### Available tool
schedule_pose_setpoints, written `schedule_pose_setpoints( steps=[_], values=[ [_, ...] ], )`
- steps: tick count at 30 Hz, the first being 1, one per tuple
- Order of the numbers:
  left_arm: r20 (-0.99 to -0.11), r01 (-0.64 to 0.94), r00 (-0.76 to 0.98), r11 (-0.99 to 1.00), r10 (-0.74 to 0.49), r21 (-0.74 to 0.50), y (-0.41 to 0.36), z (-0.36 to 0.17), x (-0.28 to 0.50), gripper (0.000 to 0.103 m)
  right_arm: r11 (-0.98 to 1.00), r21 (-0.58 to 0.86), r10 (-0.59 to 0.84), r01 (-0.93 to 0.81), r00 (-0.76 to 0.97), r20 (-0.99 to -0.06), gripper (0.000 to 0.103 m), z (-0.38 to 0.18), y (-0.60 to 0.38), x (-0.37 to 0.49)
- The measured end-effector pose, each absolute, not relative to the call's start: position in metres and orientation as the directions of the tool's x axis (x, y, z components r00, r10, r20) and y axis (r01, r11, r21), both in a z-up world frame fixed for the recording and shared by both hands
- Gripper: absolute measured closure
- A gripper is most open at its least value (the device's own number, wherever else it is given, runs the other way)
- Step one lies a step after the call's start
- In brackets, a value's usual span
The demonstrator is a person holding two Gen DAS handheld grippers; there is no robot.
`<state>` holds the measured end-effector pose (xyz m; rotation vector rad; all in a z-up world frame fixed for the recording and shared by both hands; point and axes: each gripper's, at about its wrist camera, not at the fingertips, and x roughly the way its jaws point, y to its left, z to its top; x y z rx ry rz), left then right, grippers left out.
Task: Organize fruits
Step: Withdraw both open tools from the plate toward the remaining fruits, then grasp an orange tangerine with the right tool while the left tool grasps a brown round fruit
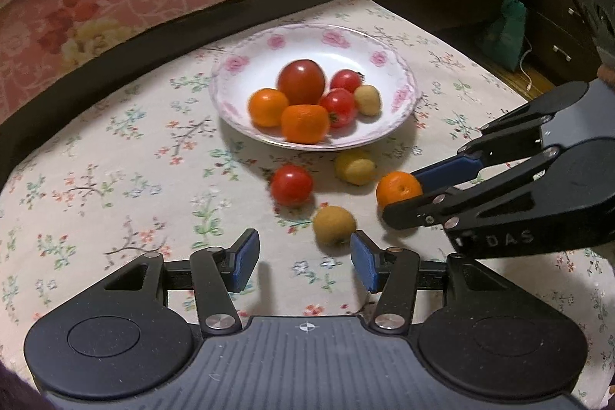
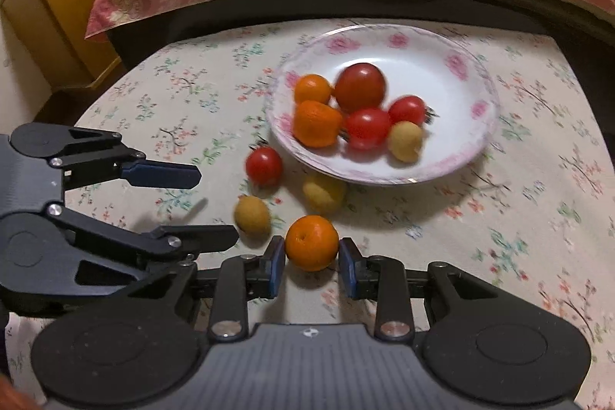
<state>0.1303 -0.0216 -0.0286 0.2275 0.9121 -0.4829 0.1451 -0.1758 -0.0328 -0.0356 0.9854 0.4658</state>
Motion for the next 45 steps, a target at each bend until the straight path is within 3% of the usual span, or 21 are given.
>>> schedule_pose_setpoints(
  steps=[6, 19, 26, 30, 45],
  values=[
    [-0.804, 0.512, 0.504, 0.859, -0.317, -0.018, -0.038, -0.036, 0.133, 0.045, 0.914, 0.183, 0.345, -0.361, 0.458, -0.819, 0.072, -0.035, -0.191, 0.147],
    [-0.806, 0.509, 0.494, 0.860, -0.325, -0.035, -0.040, -0.040, 0.135, 0.067, 0.918, 0.165, 0.329, -0.362, 0.460, -0.825, 0.072, -0.037, -0.194, 0.146],
    [-0.815, 0.520, 0.486, 0.854, -0.316, -0.020, -0.035, -0.038, 0.131, 0.066, 0.913, 0.161, 0.331, -0.374, 0.451, -0.829, 0.070, -0.037, -0.193, 0.147],
    [-0.816, 0.523, 0.481, 0.852, -0.321, -0.027, -0.031, -0.038, 0.131, 0.065, 0.919, 0.130, 0.302, -0.373, 0.451, -0.840, 0.058, -0.036, -0.193, 0.147],
    [-0.814, 0.512, 0.495, 0.859, -0.305, -0.011, -0.036, -0.041, 0.134, 0.053, 0.911, 0.125, 0.317, -0.394, 0.473, -0.822, 0.058, -0.037, -0.189, 0.146]
  ],
)
